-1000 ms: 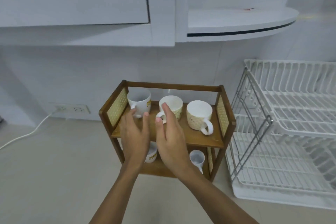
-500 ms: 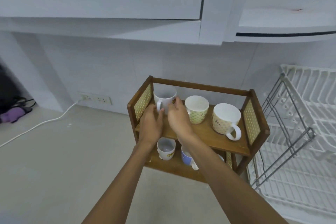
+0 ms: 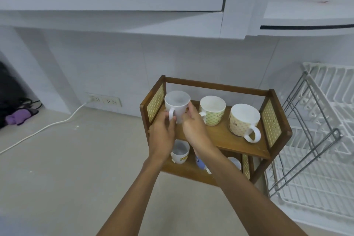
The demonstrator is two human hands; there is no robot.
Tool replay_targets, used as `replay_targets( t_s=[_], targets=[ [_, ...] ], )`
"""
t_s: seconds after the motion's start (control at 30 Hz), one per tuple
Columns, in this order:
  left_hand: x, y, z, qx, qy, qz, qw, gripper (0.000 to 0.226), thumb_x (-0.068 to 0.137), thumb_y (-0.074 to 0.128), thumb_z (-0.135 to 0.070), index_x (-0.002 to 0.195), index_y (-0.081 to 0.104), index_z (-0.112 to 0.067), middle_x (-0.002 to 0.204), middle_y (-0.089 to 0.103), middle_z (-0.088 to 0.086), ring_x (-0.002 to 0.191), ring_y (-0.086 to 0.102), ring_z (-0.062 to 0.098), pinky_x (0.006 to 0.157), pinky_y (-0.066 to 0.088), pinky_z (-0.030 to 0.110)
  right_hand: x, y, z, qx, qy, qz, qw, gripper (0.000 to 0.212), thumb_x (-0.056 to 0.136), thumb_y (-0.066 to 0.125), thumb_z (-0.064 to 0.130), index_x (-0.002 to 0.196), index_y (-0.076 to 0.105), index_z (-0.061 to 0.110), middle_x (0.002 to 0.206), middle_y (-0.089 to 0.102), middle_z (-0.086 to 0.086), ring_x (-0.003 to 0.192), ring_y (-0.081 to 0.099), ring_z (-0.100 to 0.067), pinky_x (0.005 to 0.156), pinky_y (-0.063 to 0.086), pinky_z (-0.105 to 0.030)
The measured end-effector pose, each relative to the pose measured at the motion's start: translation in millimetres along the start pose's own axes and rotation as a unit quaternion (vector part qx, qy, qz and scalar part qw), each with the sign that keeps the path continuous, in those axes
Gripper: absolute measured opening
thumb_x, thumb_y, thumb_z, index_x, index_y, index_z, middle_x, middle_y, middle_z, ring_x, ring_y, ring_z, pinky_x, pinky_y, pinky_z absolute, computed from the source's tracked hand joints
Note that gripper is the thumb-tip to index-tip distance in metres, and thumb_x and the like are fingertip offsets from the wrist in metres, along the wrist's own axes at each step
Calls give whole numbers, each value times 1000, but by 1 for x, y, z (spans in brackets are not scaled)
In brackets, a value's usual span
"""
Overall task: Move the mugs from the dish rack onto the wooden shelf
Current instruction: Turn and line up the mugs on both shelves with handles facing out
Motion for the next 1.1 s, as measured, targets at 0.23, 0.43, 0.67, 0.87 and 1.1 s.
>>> replay_targets(
  t_s=[0.23,0.43,0.67,0.87,1.1],
  targets=[
    [-10,-2,-4,-8,-8,0,1000,17,105,54,-35,109,63,-22,98,72,-8,89,70,8,77,63,37,-12,-1,2,7,-2,5,1000,55,105,43,21,157,29,32,151,50,4,135,50,-18,87,48,-16],
    [-36,-8,-16,27,41,-99,994,31,100,62,-39,124,51,-22,123,54,-6,112,55,11,85,49,19,-34,-26,-3,7,-33,-33,999,58,105,41,33,159,22,36,164,30,14,147,31,-5,119,29,-34],
    [-61,47,-40,27,46,76,996,59,104,55,-32,156,34,-13,163,36,1,149,29,8,112,19,5,-48,-65,-34,-36,1,-110,993,58,106,42,30,160,22,31,163,33,9,148,33,-14,120,32,-45],
    [-42,73,-53,-30,-24,111,993,54,106,48,-18,155,30,-5,158,40,15,147,38,27,119,34,41,-32,-71,-36,-53,24,-115,992,63,101,44,28,159,22,31,159,41,4,142,42,-19,118,37,-44],
    [-46,70,-55,-49,-13,78,996,35,109,43,-15,142,51,-11,127,62,5,119,56,15,103,48,37,-18,-79,-37,-20,33,-98,994,62,92,45,22,152,36,33,147,55,8,137,49,-17,113,42,-46]
  ],
)
Point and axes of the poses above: each hand's wrist, its own x-axis towards the middle knuckle, its own y-axis out of the palm, z = x × y, the point moved 2 cm from there along x, towards the middle knuckle
